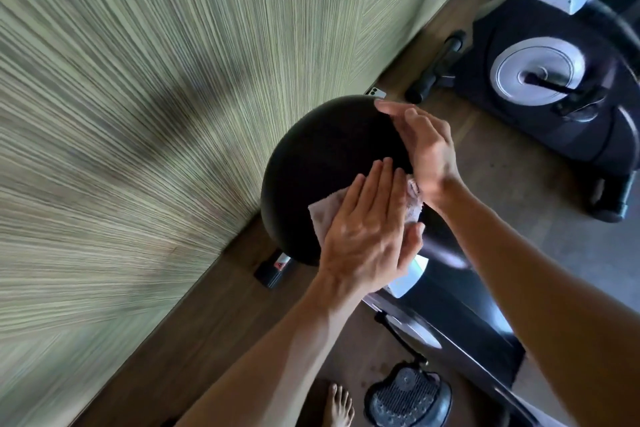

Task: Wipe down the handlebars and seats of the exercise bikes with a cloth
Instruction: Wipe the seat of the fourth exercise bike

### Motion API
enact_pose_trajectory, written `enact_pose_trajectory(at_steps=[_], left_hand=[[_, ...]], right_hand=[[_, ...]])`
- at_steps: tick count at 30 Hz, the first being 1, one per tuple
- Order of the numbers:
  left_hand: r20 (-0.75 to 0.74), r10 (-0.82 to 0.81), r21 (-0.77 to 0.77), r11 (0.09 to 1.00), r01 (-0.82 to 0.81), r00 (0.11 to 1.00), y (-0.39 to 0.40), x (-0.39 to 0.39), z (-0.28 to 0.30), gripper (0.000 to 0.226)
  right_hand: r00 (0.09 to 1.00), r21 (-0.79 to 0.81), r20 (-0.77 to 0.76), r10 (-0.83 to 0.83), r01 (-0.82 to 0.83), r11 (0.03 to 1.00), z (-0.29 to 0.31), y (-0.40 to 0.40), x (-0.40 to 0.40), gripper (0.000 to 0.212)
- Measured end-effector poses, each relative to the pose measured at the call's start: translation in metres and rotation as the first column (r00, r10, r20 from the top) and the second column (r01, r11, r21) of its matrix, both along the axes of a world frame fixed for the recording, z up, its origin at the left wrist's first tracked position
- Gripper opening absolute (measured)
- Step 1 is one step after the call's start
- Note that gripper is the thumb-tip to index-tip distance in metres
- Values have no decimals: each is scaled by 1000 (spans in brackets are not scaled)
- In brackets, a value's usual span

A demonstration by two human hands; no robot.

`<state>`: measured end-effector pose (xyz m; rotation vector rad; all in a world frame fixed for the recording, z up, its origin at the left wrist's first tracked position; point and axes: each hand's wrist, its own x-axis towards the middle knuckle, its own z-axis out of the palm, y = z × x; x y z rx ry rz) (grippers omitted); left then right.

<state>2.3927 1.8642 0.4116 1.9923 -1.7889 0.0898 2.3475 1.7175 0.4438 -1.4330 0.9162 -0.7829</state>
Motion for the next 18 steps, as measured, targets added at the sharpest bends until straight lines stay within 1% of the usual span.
enact_pose_trajectory(at_steps=[1,3,4,5,6,7,8,9,10,11,12,13,15,16,17,18], left_hand=[[-7,-34,20,999,34,999,-6,3,4,64],[-26,-80,109,991,83,996,-22,15,15,69],[-96,-109,154,980,123,989,-32,24,22,76],[-240,-124,178,969,170,963,-41,35,30,79],[-440,-112,158,967,200,891,-46,48,39,76],[-616,-77,96,981,172,784,-48,62,46,67],[-714,-30,16,998,59,700,-46,76,50,58],[-755,34,-24,997,-79,655,-42,87,50,53],[-768,95,-21,985,-174,633,-36,95,50,52],[-775,147,16,977,-213,615,-30,97,47,54],[-762,188,68,975,-213,619,-25,96,43,58],[-729,210,103,975,-198,651,-21,93,39,63],[-675,198,81,977,-195,711,-19,89,31,72],[-679,196,61,975,-212,707,-19,89,29,76],[-685,186,39,975,-220,704,-19,89,28,78],[-672,168,13,976,-216,721,-18,90,26,78]], right_hand=[[998,-26,-10,-61,60,998,3,0,-4,39],[978,-180,-112,-177,156,971,11,11,-14,37],[956,-280,-180,-231,176,944,16,21,-20,37],[929,-384,-247,-274,166,908,21,34,-25,38],[909,-481,-304,-286,113,870,24,49,-29,40],[888,-554,-373,-268,19,832,26,64,-29,45],[847,-581,-481,-228,-113,806,25,79,-26,53],[765,-560,-613,-197,-245,791,21,90,-20,65],[652,-523,-730,-204,-342,781,16,97,-11,75],[546,-502,-801,-245,-390,772,11,101,0,81],[472,-497,-833,-290,-407,766,7,100,12,83],[425,-498,-846,-322,-412,763,4,96,23,82],[376,-477,-866,-328,-429,767,2,82,41,79],[371,-463,-874,-313,-441,769,2,75,46,78],[384,-458,-874,-299,-441,772,2,70,49,76],[414,-464,-864,-285,-437,771,1,69,48,73]])
